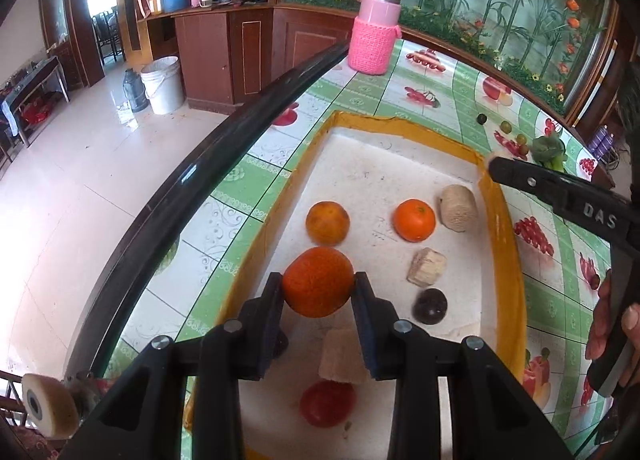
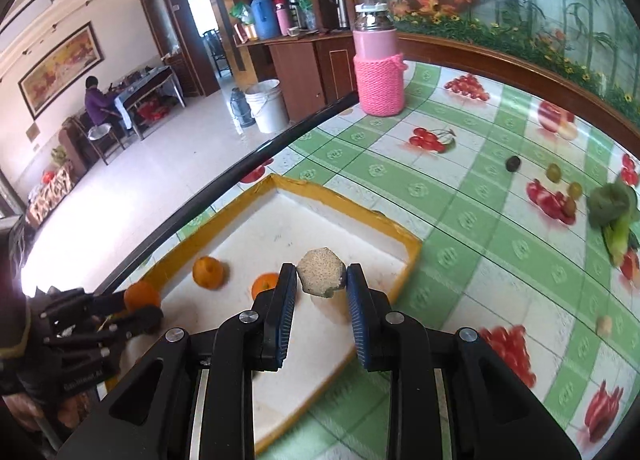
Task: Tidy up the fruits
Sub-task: 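Carry the mandarin and cake into the white tray and open both tools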
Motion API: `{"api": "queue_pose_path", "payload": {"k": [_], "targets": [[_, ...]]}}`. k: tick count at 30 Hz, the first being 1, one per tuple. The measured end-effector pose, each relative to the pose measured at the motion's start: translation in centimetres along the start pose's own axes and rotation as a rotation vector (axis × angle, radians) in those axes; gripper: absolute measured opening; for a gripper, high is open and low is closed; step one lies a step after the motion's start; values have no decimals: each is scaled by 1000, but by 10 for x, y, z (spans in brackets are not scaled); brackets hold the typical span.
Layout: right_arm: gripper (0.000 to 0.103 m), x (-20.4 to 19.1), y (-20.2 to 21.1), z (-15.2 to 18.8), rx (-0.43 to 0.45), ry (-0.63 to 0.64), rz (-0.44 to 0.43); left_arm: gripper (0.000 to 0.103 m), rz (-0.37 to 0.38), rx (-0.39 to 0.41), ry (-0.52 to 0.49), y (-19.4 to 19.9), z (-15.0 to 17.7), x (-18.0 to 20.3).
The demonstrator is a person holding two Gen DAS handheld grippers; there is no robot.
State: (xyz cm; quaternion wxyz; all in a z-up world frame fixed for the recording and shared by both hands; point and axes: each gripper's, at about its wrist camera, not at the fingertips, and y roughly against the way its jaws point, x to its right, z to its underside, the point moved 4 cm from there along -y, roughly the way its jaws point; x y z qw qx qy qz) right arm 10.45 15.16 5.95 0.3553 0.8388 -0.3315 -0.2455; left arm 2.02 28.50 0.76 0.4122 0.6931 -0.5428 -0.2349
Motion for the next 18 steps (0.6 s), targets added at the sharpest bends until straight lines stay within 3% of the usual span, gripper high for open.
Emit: {"api": "queue_pose_path", "payload": {"k": [10,18], "targets": [[25,-9,-63,-13,-118,66,5,37,5,-35,6,-18,1,-5],[25,-13,-89,-13,-187,115,11,37,-11,-54,1,-30,-1,-5]]}}
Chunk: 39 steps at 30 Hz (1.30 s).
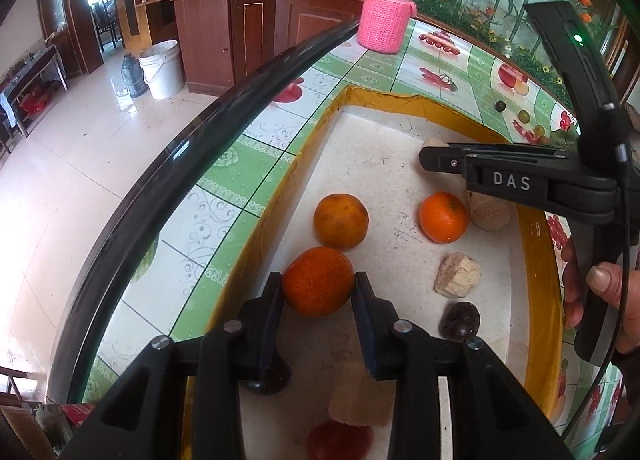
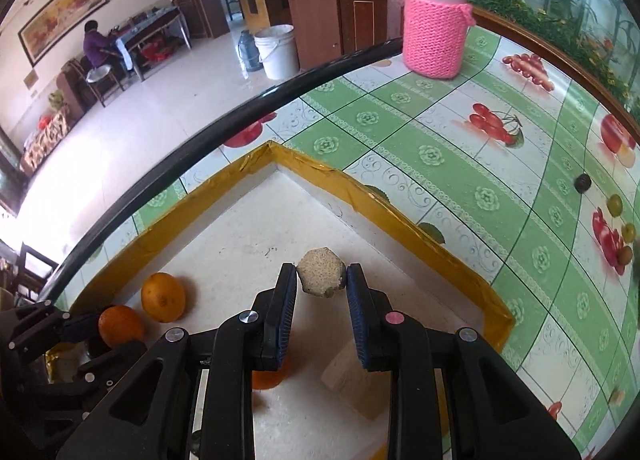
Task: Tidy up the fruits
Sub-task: 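Carry the mandarin and cake into the white tray and open both tools, then move both open tools from the tray back over the tablecloth items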
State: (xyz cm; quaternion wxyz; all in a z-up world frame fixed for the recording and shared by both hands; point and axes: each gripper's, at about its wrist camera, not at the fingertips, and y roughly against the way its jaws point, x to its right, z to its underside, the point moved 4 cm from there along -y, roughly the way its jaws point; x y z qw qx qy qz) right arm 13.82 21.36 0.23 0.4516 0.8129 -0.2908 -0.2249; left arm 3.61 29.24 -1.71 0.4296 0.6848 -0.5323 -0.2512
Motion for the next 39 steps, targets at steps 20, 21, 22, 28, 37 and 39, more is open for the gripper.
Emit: {"api": "queue_pose_path", "payload": {"k": [20,21,22,28,37,39], "targets": [[36,10,-3,8,-46,-26,47,56,-56,1,-52,-1,-2,12],[37,11,0,10,-43,-26,49,57,-59,3,-55,-1,-2,13],[38,11,2,11,-40,-25,54,58,-62,5,-58,0,-2,13],[47,14,16,19,-25,-42,80,63,-78,28,-70,12,0,13],[49,20,45,33,11,-91,94,75,-112,90,-75,39,2,8],[50,20,50,36,21,-97,90,75,-118,99,-72,44,3,5]]}}
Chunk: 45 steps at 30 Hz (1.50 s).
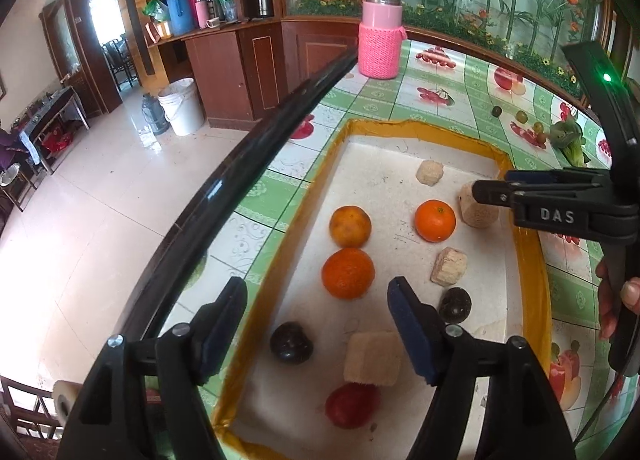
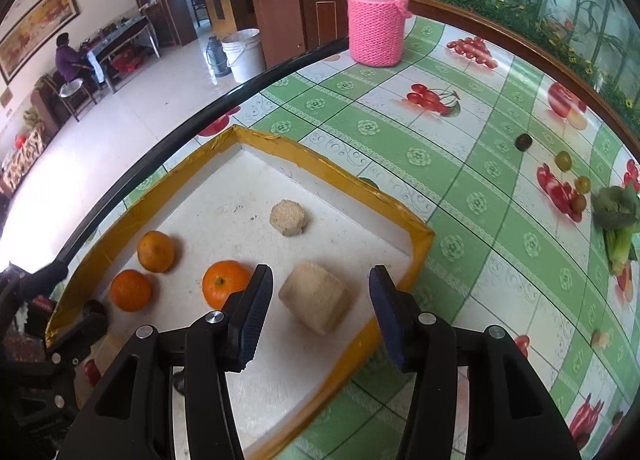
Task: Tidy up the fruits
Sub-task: 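Move both open tools from the tray back over the tablecloth items, then grasp a small tan cube with the left tool while the right tool grasps a dark plum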
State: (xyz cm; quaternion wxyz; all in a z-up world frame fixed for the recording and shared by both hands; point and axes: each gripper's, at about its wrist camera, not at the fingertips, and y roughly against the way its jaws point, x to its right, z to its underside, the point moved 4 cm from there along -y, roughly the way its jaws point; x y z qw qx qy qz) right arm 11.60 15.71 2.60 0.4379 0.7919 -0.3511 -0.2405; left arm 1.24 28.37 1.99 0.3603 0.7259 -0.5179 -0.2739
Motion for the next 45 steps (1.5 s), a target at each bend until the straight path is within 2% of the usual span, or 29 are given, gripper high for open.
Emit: {"api": "queue_pose_path", "payload": {"k": [5,7,11,17,21,24,30,33,36,40,45], "targets": [[50,-1,17,10,28,-22,-15,76,-9,3,9,10,4,-6],[56,0,23,17,35,-35,-12,78,-15,8,12,13,5,-7],[57,5,34,36,43,-68,-18,81,-15,5,13,16,8,-5],[57,46,54,76,61,-191,0,82,12,0,-33,19,6,26],[57,92,69,108,72,-301,57,82,53,6,-97,24,3,64],[57,129,91,133,109,-372,138,82,86,10,-152,28,0,96],[57,207,156,196,216,-588,342,82,160,12,-255,36,0,157],[59,244,185,234,238,-711,467,82,189,11,-306,37,0,184],[60,272,203,271,236,-829,542,82,220,5,-348,37,-1,209],[64,291,199,305,180,-914,549,82,248,0,-400,34,-2,239],[62,301,186,318,164,-952,495,83,257,-9,-468,22,-4,271]]}}
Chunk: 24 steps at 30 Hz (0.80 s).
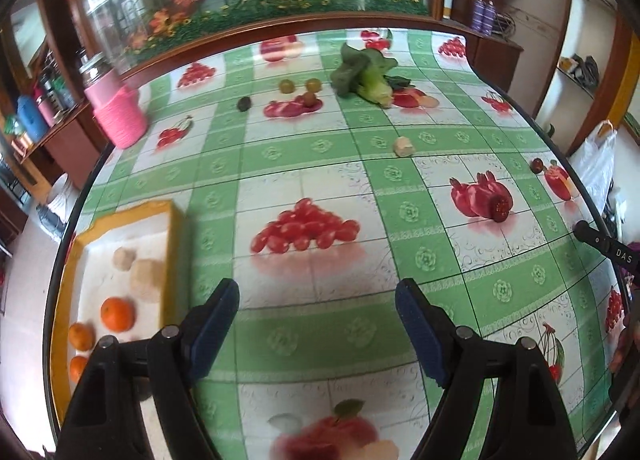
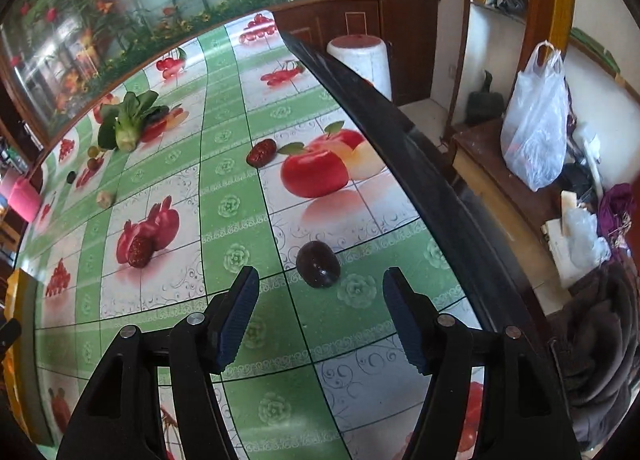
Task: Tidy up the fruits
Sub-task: 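Grasp a small tan cube with the left tool while the right tool grasps a dark plum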
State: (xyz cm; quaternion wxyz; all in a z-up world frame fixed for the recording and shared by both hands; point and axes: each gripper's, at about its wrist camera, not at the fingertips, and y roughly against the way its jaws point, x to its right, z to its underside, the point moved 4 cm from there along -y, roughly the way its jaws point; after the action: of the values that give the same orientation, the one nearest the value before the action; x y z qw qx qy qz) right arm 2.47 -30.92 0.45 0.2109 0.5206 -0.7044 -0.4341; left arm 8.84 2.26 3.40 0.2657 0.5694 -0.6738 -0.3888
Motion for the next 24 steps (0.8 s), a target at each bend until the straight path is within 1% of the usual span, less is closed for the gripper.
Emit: {"api": "queue_pose_path", "payload": {"k": [2,3,5,7,8,10,12,16,20,21,22,23,24], "targets": [[53,-2,-5,1,-9,9,-8,83,-2,-10,-17,-9,-7,7],[44,-3,-8,2,-16,13,-11,83,1,-16,-21,-14,-11,10],[39,-2,-9,2,0,20,0,83,6,-28,-24,-24,-19,15],[29,2,-10,0,7,9,-6,83,17,-39,-25,-35,-28,21],[28,2,-11,-1,10,6,-15,83,19,-44,-24,-40,-33,25],[22,0,-12,-1,9,15,-33,83,28,-49,-17,-50,-44,30],[22,-1,-9,-1,21,26,-39,83,55,-52,12,-60,-56,35],[22,-1,-9,-1,17,15,-73,82,109,-42,71,-77,-80,47],[22,0,-10,-2,15,-2,-96,81,100,-53,53,-99,-99,67],[22,0,-11,-3,14,-5,-101,77,99,-59,48,-105,-102,71],[22,0,-11,-3,14,-8,-106,71,95,-67,44,-111,-104,74],[22,1,-11,-3,14,-9,-110,67,92,-80,41,-117,-105,77],[22,2,-11,-4,15,-12,-113,60,95,-94,42,-123,-105,79]]}}
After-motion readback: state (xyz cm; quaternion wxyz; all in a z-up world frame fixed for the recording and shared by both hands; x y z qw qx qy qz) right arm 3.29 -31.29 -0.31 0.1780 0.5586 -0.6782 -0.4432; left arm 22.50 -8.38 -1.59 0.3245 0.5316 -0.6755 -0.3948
